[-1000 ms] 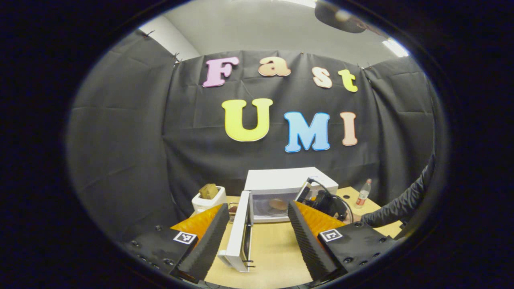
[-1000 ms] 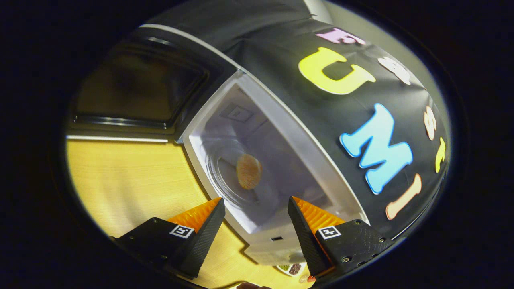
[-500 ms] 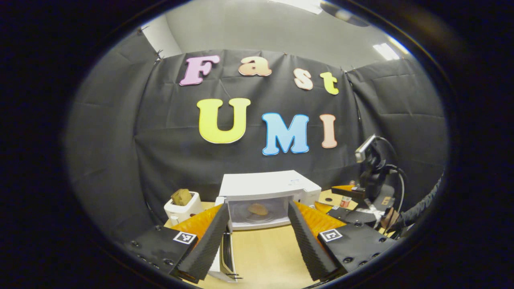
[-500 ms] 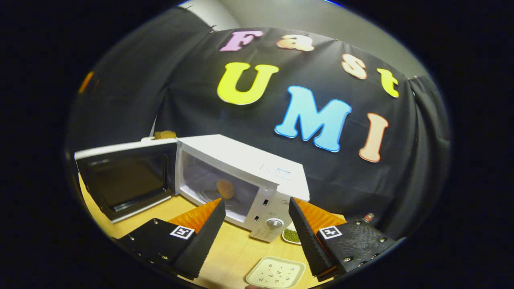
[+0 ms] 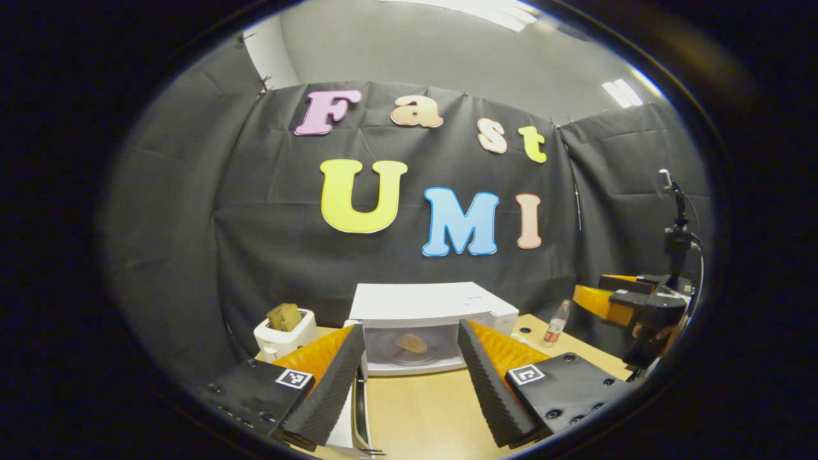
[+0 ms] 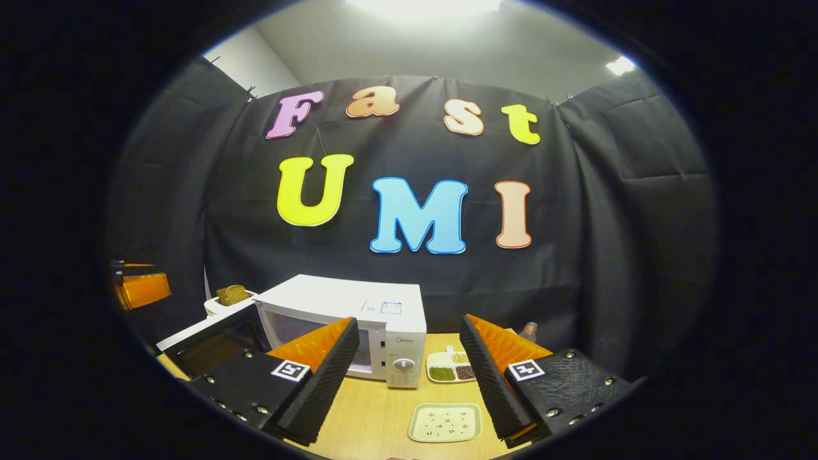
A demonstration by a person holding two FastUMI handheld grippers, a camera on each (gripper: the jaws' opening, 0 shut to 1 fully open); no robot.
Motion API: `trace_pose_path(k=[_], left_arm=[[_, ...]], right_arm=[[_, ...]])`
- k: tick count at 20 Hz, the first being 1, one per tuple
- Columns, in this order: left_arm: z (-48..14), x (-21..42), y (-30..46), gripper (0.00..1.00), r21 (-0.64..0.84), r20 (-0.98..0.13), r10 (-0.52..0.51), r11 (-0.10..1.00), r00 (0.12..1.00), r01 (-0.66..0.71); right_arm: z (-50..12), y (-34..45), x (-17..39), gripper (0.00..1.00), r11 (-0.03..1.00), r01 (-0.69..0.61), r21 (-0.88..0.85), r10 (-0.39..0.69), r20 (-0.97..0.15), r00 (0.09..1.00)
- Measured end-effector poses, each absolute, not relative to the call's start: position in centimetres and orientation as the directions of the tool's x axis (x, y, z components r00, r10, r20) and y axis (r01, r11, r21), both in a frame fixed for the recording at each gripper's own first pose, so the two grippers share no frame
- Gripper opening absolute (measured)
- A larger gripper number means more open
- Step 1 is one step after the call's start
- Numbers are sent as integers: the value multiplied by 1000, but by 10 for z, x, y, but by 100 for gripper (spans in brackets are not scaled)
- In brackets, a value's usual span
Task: Open the microwave oven with the left hand, put the food in, and close the microwave oven.
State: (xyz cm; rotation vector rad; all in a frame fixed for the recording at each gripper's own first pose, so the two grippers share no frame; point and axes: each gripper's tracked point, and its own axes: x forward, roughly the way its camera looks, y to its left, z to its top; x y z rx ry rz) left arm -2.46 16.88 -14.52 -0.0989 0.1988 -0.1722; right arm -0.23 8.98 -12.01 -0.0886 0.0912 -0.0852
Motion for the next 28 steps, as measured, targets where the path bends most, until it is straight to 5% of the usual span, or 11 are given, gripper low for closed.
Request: trace_pose_path(k=[4, 9, 20, 28], left_arm=[[-166, -36, 192, 85, -101, -232, -183, 981, 955, 163], [-212, -59, 242, 7, -55, -331, -96, 995, 939, 82], [-322, -105, 284, 7, -54, -539, -69, 997, 839, 47], [-315, -87, 229, 7, -55, -528, -166, 985, 833, 161]], right_arm=[[-119, 94, -4, 97, 990, 90, -108, -99, -76, 992], [-114, 100, 4, 97, 993, 83, -81, -89, -75, 993], [-107, 107, 14, 97, 995, 74, -62, -78, -72, 994], [-103, 101, 20, 97, 997, 66, -51, -70, -82, 994]])
